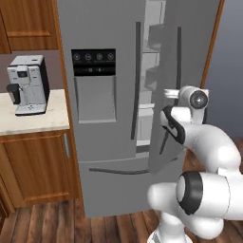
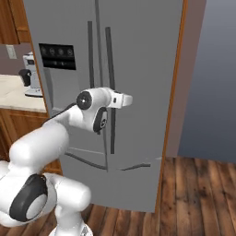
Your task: There is a bowl on the dining counter. Grab a lemon wedge from the fridge and place it in the bowl. Then get the liquor bottle and glass cup from the cabinet and place them next to the bowl.
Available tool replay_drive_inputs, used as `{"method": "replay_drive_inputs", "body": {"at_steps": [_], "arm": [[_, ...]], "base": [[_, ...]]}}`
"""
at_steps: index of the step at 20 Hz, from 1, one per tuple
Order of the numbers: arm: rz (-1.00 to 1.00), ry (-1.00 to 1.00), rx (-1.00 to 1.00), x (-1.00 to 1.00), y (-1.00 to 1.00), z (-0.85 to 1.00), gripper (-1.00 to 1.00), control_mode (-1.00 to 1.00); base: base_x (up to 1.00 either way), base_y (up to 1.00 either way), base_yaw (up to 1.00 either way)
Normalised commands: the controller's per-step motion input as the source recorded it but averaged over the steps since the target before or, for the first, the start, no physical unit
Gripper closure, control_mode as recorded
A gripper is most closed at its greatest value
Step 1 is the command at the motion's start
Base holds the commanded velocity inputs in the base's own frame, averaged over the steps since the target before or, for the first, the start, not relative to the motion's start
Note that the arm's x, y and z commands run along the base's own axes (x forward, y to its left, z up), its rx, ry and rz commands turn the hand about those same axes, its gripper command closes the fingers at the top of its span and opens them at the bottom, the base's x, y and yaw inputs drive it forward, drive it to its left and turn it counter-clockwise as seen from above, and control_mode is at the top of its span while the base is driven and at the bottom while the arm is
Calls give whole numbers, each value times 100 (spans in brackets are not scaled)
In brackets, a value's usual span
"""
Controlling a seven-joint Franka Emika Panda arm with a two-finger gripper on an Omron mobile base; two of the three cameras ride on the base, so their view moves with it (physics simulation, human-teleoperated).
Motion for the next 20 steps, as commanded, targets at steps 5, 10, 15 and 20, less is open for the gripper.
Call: {"method": "replay_drive_inputs", "body": {"at_steps": [5, 10, 15, 20], "arm": [[-16, -4, 1, -100, -100, 43, 100, -100], [-12, -1, 5, -100, -96, 56, -100, -100], [-1, 0, 13, -100, -10, 58, -100, -100], [4, 0, 5, -100, 81, 40, -100, -100]], "base": [[0, 0, 0], [0, 0, 0], [0, 0, 0], [0, 0, 0]]}}
